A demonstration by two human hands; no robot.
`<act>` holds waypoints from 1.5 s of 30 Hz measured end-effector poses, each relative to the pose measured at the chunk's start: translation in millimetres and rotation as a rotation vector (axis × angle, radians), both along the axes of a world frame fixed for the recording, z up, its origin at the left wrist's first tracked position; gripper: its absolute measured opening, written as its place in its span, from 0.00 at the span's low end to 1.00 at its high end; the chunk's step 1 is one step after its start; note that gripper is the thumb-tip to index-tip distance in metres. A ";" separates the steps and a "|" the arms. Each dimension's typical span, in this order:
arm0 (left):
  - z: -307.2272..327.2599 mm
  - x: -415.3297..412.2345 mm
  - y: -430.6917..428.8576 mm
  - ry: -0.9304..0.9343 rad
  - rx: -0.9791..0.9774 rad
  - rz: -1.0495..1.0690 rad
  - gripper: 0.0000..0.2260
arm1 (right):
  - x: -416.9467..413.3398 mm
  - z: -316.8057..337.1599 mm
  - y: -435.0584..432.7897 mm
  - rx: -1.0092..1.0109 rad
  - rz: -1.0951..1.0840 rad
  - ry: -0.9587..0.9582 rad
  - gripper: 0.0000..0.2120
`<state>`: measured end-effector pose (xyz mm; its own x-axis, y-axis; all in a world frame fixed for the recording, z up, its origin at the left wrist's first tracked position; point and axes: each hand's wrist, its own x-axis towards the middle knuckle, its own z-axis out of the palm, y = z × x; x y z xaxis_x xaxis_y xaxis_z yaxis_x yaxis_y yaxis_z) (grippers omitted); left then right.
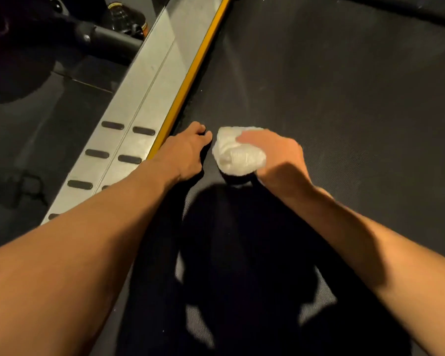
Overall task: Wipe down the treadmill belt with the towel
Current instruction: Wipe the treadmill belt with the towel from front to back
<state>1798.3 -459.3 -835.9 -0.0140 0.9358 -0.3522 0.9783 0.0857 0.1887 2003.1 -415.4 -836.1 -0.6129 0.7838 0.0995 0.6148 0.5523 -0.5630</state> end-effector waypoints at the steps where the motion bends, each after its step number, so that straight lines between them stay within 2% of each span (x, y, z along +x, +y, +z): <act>1: -0.6 -0.3 0.1 -0.008 -0.008 -0.002 0.31 | -2.7 -0.1 17.2 -0.013 -0.092 -0.042 0.23; 2: -0.8 -0.9 0.7 -0.007 -0.021 -0.004 0.32 | -3.2 -5.3 41.2 0.011 -0.170 -0.036 0.25; 4: 1.2 -3.0 1.9 -0.005 -0.042 -0.010 0.33 | -10.1 -9.7 58.4 0.014 -0.158 -0.148 0.28; 7: 6.4 -3.4 2.8 -0.089 -0.038 0.007 0.27 | -16.5 -27.0 13.7 -0.057 -0.064 -0.198 0.30; 9: 13.4 -2.4 4.1 -0.144 0.043 0.041 0.19 | -10.8 -31.4 -29.8 0.016 0.038 -0.096 0.28; 10: 18.3 -3.1 4.6 -0.128 0.119 0.059 0.16 | -4.4 -34.5 -48.9 0.004 0.087 -0.034 0.27; 12: 25.0 -12.0 4.5 -0.014 0.291 0.078 0.18 | -1.8 -27.6 -57.7 -0.042 0.146 0.024 0.22; 13: 25.2 -20.8 3.1 0.061 0.327 0.100 0.21 | -3.9 -19.7 -45.6 -0.062 0.156 0.058 0.18; 15: 19.6 -40.6 -2.7 0.146 0.270 0.178 0.24 | -17.4 -14.8 0.2 -0.081 0.053 0.113 0.13; 18: 10.3 -59.6 -12.5 0.149 0.179 0.223 0.19 | -38.5 -25.6 51.0 0.032 -0.112 -0.061 0.21; 21: 5.4 -64.0 -17.8 0.082 0.232 0.200 0.21 | -52.4 -29.6 35.8 -0.018 -0.070 -0.178 0.29; 26: -14.8 -63.6 -30.1 0.089 0.434 0.305 0.21 | -50.8 -37.9 -25.2 0.066 0.097 0.097 0.19; 28: -18.1 -63.1 -28.1 0.105 0.469 0.303 0.20 | -60.0 -27.0 -0.4 -0.022 0.032 0.117 0.19; 31: -14.6 -62.7 -26.9 0.086 0.489 0.304 0.21 | -86.8 -11.1 60.9 0.020 -0.234 -0.036 0.25; 32: -14.2 -62.7 -26.1 0.091 0.495 0.300 0.21 | -96.2 -9.4 76.2 0.035 -0.261 -0.056 0.27; 38: -16.2 -62.0 -27.2 0.101 0.477 0.320 0.21 | -116.4 -23.8 51.7 0.027 0.048 -0.224 0.20; 40: -16.9 -62.2 -26.7 0.105 0.463 0.339 0.21 | -104.9 -18.1 26.7 -0.010 0.342 -0.227 0.19; 42: -17.2 -62.3 -26.8 0.108 0.458 0.341 0.21 | -90.7 -6.0 7.3 -0.144 0.687 -0.035 0.18; 43: -17.1 -62.9 -26.9 0.101 0.458 0.339 0.21 | -86.1 -3.9 16.6 -0.192 0.707 0.047 0.17; 45: -16.5 -63.4 -26.8 0.089 0.464 0.322 0.21 | -89.1 -3.2 51.9 -0.101 0.449 0.030 0.20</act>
<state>1734.9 -486.1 -852.4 -0.3351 0.9357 0.1105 0.9303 0.3100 0.1958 1914.0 -363.5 -839.3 -0.8921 0.4479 0.0594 0.3095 0.7017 -0.6418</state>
